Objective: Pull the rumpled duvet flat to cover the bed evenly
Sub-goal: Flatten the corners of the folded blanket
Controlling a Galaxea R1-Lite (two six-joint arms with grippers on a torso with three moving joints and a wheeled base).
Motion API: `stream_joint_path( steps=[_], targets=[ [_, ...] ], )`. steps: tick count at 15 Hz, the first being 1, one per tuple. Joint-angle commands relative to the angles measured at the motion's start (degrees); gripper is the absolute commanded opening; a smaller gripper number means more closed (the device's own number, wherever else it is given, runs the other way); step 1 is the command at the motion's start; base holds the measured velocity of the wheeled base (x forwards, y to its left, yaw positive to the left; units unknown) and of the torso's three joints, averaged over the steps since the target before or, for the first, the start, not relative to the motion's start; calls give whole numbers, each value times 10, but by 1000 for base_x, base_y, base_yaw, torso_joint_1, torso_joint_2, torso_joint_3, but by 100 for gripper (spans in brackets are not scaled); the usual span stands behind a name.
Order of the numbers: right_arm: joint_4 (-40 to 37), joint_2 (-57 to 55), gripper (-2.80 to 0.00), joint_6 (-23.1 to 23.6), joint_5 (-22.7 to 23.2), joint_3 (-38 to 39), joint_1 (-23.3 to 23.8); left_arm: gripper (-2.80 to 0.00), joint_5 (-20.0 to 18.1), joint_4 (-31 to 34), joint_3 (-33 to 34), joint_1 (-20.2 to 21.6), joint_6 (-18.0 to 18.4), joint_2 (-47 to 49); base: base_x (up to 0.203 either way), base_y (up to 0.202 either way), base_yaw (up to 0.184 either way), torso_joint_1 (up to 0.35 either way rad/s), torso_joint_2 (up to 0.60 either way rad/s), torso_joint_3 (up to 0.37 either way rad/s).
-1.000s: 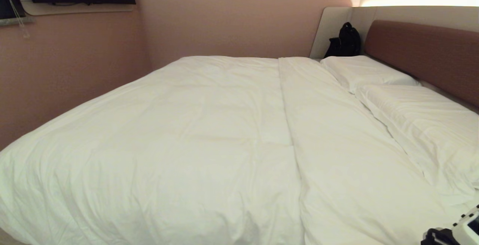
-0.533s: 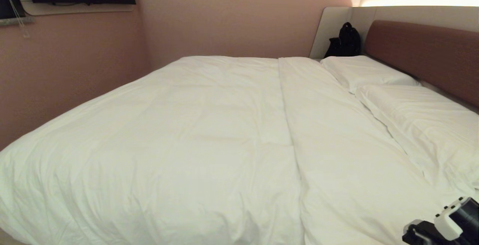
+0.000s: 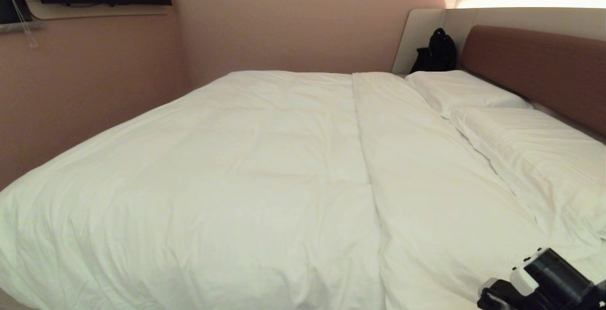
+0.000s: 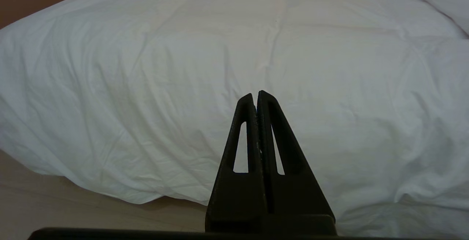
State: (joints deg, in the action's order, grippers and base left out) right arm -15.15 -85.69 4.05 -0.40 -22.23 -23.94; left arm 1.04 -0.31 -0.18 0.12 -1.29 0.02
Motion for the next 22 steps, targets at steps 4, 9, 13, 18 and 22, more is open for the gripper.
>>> stream_joint_path(
  steps=[4, 9, 13, 18, 22],
  targets=[
    [122, -95, -280, 71, 0, 35, -1, -280, 0, 0, 0, 0, 0, 0, 0, 0, 0, 0, 0, 0],
    [319, -197, -280, 86, -10, 83, -5, -280, 0, 0, 0, 0, 0, 0, 0, 0, 0, 0, 0, 0],
    [327, -218, -280, 122, -39, 87, -26, -280, 0, 0, 0, 1, 0, 0, 0, 0, 0, 0, 0, 0],
    [333, -276, -280, 118, -133, 98, -60, -280, 0, 0, 0, 0, -1, 0, 0, 0, 0, 0, 0, 0],
    [332, -280, -280, 118, -133, 98, -60, -280, 0, 0, 0, 1, -1, 0, 0, 0, 0, 0, 0, 0]
  ],
)
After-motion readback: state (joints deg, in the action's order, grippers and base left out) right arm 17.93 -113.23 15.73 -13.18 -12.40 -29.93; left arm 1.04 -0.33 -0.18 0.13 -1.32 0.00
